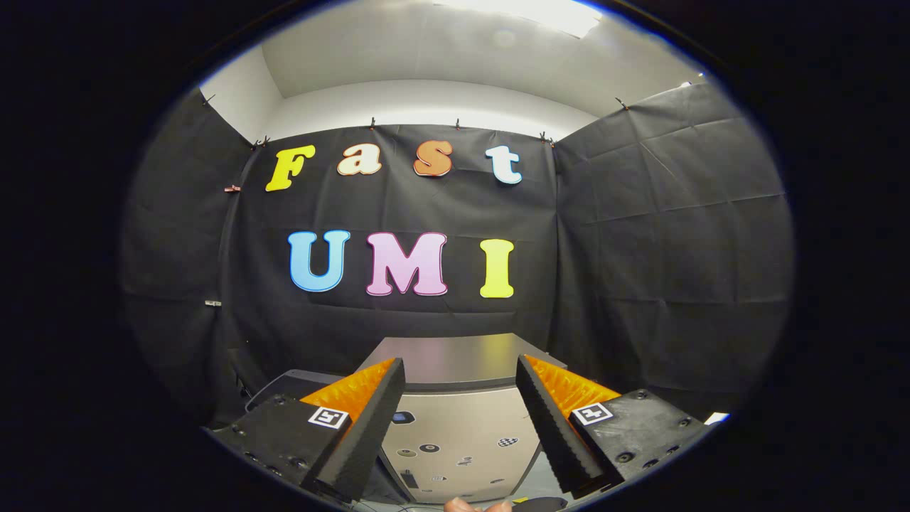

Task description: Put the clothes into the washing machine and then close the washing machine lid.

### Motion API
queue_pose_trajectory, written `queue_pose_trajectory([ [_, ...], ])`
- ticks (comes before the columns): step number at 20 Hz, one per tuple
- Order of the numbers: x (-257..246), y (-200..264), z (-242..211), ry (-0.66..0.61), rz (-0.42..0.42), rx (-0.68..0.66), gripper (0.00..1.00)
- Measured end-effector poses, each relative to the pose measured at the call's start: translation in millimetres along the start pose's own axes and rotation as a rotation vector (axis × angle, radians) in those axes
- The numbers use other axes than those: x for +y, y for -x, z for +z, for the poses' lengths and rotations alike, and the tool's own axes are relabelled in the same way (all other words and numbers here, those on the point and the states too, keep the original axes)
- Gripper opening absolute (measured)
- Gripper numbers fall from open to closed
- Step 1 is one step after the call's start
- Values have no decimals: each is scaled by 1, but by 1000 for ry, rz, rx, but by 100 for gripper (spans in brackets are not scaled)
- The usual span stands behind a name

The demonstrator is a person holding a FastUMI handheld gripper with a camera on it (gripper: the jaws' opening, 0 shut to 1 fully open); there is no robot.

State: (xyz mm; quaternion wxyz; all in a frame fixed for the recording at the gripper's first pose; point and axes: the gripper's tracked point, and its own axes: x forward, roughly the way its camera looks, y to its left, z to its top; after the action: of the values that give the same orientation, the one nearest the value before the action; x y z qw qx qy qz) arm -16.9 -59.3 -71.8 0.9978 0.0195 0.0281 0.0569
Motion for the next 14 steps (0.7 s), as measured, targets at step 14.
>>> queue_pose_trajectory([
  [14, 3, 0, -4, 1, 3, 7, 98],
])
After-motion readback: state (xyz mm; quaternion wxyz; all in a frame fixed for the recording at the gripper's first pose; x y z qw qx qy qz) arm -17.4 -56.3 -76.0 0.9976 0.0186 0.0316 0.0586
